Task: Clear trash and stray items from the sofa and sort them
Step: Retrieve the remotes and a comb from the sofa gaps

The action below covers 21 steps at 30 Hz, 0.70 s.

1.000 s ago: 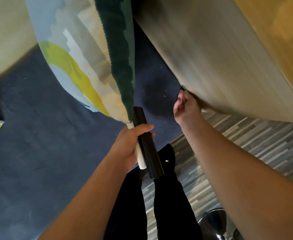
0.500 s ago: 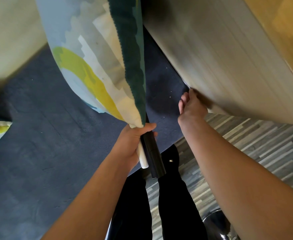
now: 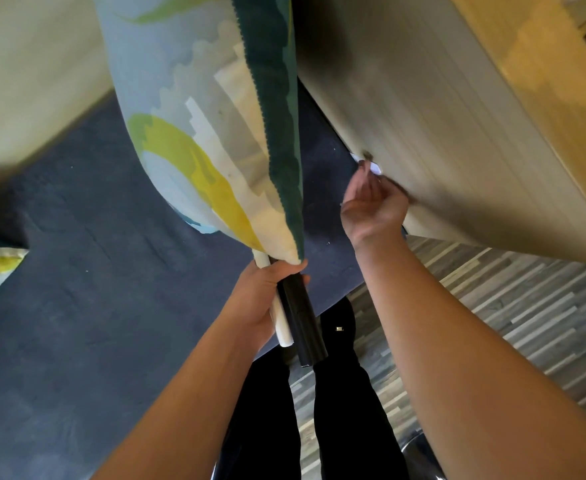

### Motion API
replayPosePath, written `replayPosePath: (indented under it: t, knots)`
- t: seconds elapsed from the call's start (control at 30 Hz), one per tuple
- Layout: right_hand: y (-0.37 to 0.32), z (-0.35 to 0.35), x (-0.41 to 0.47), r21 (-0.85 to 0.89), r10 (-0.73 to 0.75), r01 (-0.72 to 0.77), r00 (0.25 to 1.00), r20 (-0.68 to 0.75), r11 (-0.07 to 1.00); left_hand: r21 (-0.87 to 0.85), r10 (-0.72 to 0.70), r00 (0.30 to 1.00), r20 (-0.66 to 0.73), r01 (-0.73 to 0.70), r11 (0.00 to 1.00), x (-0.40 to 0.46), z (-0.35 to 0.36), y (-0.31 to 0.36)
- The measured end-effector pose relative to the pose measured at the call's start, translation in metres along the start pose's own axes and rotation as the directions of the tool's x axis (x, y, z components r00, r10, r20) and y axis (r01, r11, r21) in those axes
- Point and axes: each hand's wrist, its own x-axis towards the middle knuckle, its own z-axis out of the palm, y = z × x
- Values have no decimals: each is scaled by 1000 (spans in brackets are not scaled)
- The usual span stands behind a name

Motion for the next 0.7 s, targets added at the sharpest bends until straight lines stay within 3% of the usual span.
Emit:
replayPosePath:
  t: [0.07, 0.43, 0.7]
  knots:
    - [-3, -7, -1, 85, 32, -35, 999, 40, 996, -5, -1, 1000, 3, 1, 1000, 0, -1, 0]
    - [-3, -2, 0, 158, 130, -151, 982, 140, 976, -9, -25, 1000, -13, 25, 1000, 3, -4, 0]
    - [-2, 3, 6, 76, 151, -169, 968, 200, 983, 20, -20, 1000, -17, 21, 1000, 4, -2, 3]
